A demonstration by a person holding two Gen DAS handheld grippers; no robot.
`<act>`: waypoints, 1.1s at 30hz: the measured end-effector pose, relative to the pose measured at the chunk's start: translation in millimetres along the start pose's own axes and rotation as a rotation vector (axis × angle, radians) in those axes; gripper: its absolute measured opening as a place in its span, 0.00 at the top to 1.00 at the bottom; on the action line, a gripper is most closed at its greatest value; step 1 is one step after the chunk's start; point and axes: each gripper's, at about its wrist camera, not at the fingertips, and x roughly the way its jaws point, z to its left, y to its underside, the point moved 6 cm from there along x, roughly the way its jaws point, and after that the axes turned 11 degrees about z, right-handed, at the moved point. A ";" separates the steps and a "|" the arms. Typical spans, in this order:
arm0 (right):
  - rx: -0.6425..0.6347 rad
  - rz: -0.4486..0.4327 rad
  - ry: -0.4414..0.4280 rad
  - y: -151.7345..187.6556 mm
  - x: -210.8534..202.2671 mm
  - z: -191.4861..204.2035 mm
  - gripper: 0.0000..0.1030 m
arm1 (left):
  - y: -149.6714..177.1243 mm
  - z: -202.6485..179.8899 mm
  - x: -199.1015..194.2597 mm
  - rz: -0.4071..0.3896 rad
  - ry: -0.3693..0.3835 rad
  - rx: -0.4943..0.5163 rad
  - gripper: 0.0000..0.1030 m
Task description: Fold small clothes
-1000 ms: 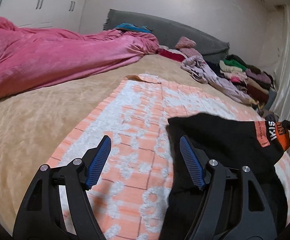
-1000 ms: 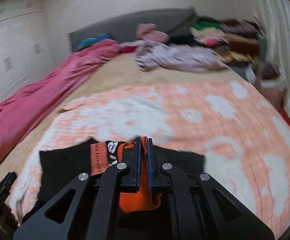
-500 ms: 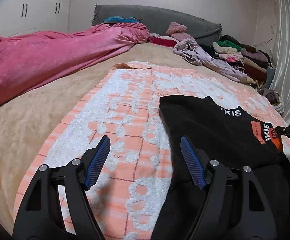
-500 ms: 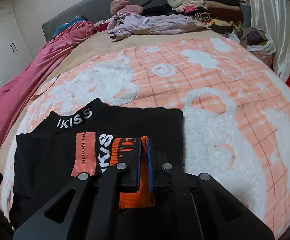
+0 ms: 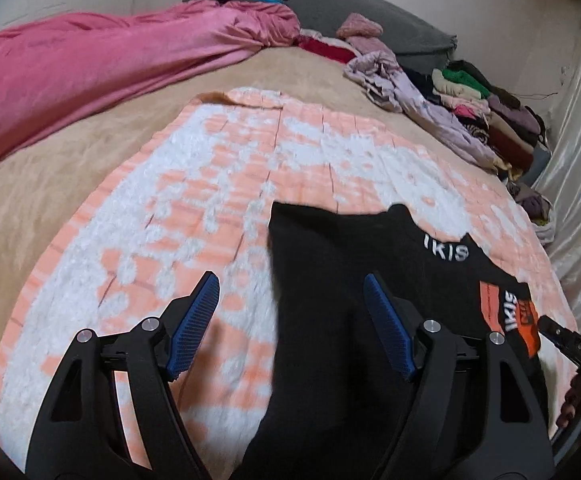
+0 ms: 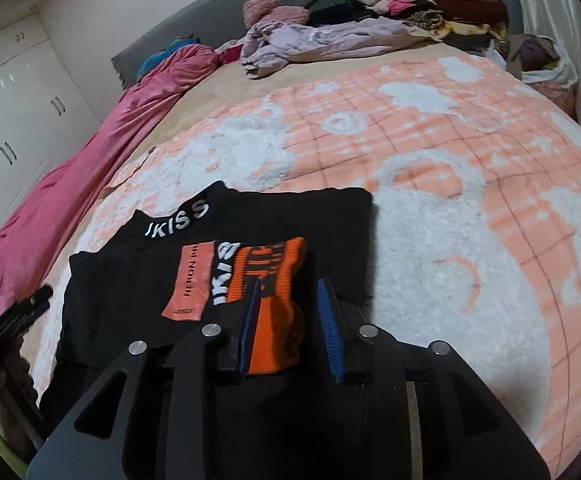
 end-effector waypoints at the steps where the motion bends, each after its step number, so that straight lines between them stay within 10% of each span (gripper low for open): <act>1: -0.008 0.005 0.007 -2.0 2.7 1.7 0.72 | 1.0 -1.7 0.3 -0.013 0.002 0.017 0.35; 8: 0.028 0.074 -0.017 -5.2 35.1 3.5 0.73 | 14.4 -27.5 -7.5 -0.097 0.084 0.219 0.35; 14: -0.013 0.011 0.010 -6.8 18.6 19.6 0.94 | 21.2 -41.9 7.0 -0.055 0.105 0.290 0.35; 26: -0.004 0.009 0.173 6.5 27.6 -0.5 0.93 | 26.5 -21.1 35.5 0.068 0.131 0.193 0.31; 33: -0.056 -0.064 0.243 7.5 1.0 12.5 0.87 | 22.1 -24.2 0.0 -0.053 0.125 0.210 0.31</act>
